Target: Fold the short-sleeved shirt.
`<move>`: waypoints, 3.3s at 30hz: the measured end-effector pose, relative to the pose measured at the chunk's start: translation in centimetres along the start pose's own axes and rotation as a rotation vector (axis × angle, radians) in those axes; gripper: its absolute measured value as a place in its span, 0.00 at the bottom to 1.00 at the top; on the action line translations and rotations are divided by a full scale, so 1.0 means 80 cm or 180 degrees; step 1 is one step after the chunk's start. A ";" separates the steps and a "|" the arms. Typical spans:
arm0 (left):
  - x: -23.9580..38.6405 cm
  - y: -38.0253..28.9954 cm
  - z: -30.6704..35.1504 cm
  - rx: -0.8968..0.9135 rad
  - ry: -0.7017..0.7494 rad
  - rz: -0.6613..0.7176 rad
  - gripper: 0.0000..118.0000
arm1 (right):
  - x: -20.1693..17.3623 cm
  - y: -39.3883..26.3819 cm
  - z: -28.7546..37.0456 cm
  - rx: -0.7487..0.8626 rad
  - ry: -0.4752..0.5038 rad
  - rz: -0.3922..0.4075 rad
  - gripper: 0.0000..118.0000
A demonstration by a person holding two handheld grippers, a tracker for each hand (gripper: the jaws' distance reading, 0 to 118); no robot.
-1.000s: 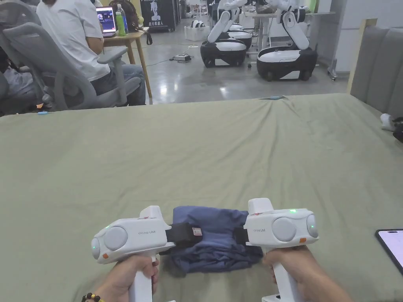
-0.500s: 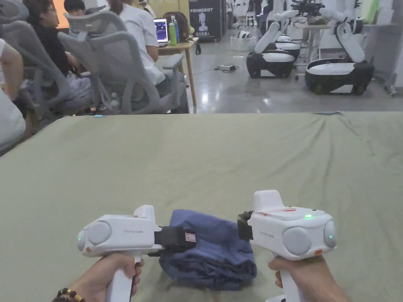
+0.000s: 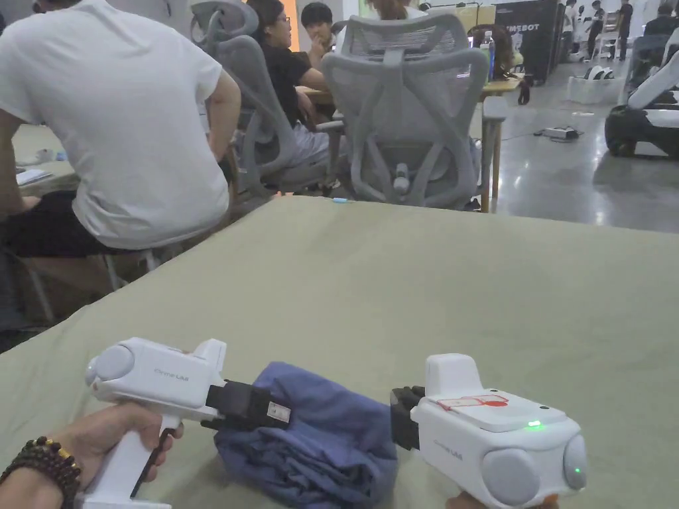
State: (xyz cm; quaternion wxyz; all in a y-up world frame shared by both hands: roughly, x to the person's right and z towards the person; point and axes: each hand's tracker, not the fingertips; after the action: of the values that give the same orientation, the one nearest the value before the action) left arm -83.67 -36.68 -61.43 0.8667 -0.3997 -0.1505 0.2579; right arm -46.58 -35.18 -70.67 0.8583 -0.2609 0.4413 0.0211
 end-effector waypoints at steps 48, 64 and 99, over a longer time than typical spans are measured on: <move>0.638 -0.313 -0.206 0.2651 0.1386 -0.1716 0.00 | 0.209 -0.185 0.594 0.1407 -0.2583 0.0143 0.00; 0.637 -0.318 -0.232 0.2658 0.1493 -0.1848 0.00 | 0.206 -0.179 0.570 0.1286 -0.2595 0.0055 0.00; 0.637 -0.311 -0.231 0.2663 0.1502 -0.1918 1.00 | 0.214 -0.189 0.569 0.1242 -0.2667 0.0001 1.00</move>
State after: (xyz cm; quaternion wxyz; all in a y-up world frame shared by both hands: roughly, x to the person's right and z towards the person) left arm -25.01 -32.75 -51.19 0.9967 -0.0083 0.0549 -0.0595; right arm 1.86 -30.36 -55.76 0.9958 -0.0633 0.0521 0.0414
